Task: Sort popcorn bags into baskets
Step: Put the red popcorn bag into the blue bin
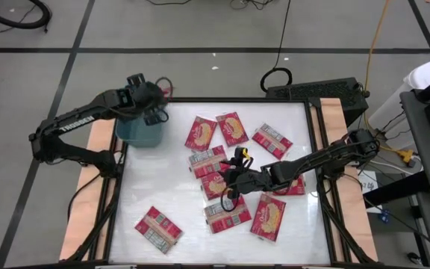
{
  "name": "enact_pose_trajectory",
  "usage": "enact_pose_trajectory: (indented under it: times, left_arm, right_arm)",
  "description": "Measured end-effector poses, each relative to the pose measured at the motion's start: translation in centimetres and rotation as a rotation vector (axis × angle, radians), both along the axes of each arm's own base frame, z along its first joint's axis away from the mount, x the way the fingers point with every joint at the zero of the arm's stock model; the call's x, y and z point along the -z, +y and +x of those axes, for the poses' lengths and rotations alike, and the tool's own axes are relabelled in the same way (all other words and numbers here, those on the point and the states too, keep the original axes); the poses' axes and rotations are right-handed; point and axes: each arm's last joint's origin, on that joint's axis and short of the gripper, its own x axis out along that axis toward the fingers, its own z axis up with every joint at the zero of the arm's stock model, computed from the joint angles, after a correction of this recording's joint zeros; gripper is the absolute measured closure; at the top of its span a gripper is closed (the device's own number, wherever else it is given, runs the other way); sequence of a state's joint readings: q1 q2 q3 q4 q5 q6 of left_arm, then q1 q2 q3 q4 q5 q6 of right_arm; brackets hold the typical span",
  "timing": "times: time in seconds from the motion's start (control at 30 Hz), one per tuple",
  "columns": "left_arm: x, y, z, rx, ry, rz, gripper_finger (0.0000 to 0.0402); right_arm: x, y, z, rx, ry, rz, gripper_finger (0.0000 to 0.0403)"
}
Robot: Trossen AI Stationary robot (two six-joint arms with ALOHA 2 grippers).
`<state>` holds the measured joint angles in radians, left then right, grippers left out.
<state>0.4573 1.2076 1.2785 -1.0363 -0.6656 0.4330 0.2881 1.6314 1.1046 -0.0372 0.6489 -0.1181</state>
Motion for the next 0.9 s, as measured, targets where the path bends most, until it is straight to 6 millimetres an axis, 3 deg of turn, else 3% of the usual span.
enact_pose_trajectory:
  times: [0.3,0.6,0.9]
  left_arm:
    - [3.2,2.4,-1.2,-0.085,0.053,-0.056,0.0371]
    - [7.5,3.0,-1.7,-0.138,0.142,-0.037,0.0371]
    - [11.3,3.0,-1.7,-0.052,0.244,-0.006,0.0371]
  right_arm:
    - [0.1,0.5,-0.2,-0.013,0.011,-0.002,0.0232]
    - [0.4,0.4,-0.4,-0.014,0.029,-0.007,0.0232]
    - [1.7,0.3,-0.9,-0.008,0.054,-0.008,0.0232]
